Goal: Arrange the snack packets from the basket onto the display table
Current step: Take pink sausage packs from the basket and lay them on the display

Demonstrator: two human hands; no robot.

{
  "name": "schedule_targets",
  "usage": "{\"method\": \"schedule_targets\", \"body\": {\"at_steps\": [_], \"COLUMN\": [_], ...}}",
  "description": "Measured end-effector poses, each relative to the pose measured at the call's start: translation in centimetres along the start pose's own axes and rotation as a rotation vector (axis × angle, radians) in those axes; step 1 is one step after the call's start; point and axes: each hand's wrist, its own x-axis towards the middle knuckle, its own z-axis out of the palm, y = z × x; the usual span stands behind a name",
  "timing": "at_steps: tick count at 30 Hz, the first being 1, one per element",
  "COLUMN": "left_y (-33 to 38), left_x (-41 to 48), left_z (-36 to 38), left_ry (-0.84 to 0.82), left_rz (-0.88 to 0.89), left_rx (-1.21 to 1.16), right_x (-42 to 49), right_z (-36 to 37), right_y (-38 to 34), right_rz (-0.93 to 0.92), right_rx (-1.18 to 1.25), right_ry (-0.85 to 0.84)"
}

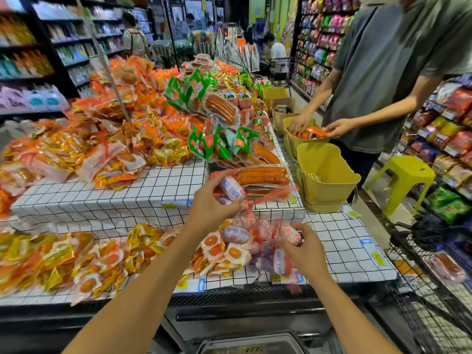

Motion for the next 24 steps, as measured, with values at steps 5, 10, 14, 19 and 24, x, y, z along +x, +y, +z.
{"method": "schedule_targets", "body": {"at_steps": [5, 10, 14, 19, 24], "left_y": [-1.6, -2.1, -2.5, -3.0, -4.3], "left_x": [-0.7, -0.8, -0.8, -0.9, -0.8], "left_z": [0.7, 0.3, -0.3, -2.1, -5.4], "left_ry": [-0.026, 0.025, 0.027, 0.065, 0.105], "left_rz": [-0.014, -0.042, -0.079, -0.118, -0.127], "left_rx": [0.025, -0.005, -0.023, -0.107, -0.031], "right_x": [0.2, 1.1, 1.6, 3.2, 4.5], "right_z": [0.6, 0.7, 1.9, 5.1, 8.0], "right_y": [1.6, 2.8, 3.6, 4.1, 4.4], "right_rz": [0.04, 0.038, -0.001, -0.048, -0.007], "right_rx": [-0.026, -0.054, -0.141, -0.223, -0.262], "right_ry": [-0.028, -0.077, -0.168, -0.225, -0.239]}}
